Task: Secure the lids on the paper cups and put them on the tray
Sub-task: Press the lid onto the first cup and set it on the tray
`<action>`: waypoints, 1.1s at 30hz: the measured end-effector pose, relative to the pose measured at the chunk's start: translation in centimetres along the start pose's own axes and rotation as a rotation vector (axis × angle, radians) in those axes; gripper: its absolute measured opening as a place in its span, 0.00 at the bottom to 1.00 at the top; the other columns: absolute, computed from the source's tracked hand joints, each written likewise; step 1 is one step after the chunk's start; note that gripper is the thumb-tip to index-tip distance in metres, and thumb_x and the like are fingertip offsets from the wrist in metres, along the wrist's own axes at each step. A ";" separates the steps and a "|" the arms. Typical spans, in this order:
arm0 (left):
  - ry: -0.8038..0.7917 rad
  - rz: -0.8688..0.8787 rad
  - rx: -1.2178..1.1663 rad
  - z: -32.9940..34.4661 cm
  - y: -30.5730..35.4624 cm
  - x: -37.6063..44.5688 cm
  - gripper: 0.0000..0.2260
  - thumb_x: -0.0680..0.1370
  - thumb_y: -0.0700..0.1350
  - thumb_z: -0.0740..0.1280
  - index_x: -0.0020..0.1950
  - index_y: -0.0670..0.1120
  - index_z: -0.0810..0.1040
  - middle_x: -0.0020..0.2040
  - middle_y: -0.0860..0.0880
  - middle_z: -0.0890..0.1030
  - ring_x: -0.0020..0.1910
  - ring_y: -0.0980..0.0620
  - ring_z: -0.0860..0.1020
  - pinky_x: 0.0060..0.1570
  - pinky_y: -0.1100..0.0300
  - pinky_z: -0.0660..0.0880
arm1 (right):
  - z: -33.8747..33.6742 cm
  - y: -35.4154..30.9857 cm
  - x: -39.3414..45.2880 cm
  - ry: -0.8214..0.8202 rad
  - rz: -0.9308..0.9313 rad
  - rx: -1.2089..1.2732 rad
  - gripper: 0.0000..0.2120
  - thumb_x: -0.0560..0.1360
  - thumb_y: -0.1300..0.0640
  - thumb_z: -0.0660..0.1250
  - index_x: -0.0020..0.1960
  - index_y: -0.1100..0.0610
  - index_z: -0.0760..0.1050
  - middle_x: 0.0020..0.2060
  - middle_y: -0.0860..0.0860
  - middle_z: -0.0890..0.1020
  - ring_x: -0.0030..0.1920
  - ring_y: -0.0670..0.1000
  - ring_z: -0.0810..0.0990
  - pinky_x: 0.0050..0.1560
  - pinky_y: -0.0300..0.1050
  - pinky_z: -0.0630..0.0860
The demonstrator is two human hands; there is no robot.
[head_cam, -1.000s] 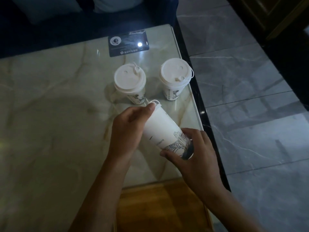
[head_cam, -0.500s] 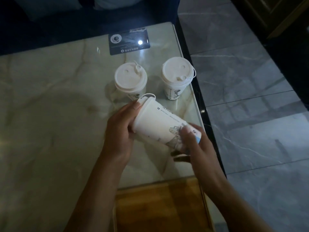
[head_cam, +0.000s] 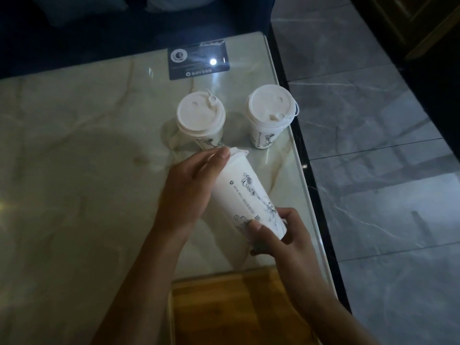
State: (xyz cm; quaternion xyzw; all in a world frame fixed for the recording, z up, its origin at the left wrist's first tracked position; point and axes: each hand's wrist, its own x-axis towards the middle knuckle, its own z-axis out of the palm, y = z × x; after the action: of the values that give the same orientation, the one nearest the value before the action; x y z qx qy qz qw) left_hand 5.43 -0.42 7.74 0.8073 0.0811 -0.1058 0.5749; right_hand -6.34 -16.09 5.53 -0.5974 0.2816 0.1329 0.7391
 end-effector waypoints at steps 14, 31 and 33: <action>0.054 -0.140 -0.233 0.7 -0.3 -0.1 0.14 0.67 0.62 0.71 0.48 0.60 0.88 0.42 0.57 0.88 0.43 0.56 0.83 0.50 0.52 0.75 | 2.2 0.8 0.3 0.031 -0.295 -0.281 0.31 0.66 0.47 0.81 0.67 0.42 0.76 0.54 0.35 0.86 0.52 0.38 0.86 0.44 0.31 0.80; -0.272 -0.010 -0.073 -2.1 0.9 -0.1 0.15 0.69 0.61 0.68 0.51 0.60 0.87 0.54 0.61 0.87 0.56 0.64 0.82 0.56 0.66 0.73 | -0.3 0.7 0.0 -0.133 -0.020 -0.134 0.23 0.70 0.44 0.77 0.63 0.47 0.80 0.53 0.47 0.88 0.52 0.54 0.89 0.49 0.58 0.88; -0.251 0.035 0.059 -1.7 1.7 -0.3 0.14 0.72 0.66 0.65 0.45 0.61 0.87 0.40 0.63 0.85 0.42 0.69 0.80 0.43 0.72 0.71 | 0.1 1.2 0.0 -0.081 -0.082 -0.171 0.26 0.68 0.44 0.79 0.64 0.48 0.78 0.52 0.47 0.87 0.51 0.50 0.87 0.49 0.53 0.87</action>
State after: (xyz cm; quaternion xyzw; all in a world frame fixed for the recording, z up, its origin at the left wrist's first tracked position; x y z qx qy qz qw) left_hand 5.67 0.63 9.92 0.8055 -0.0088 -0.1981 0.5584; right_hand -6.96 -15.69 4.53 -0.6633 0.2143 0.1503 0.7011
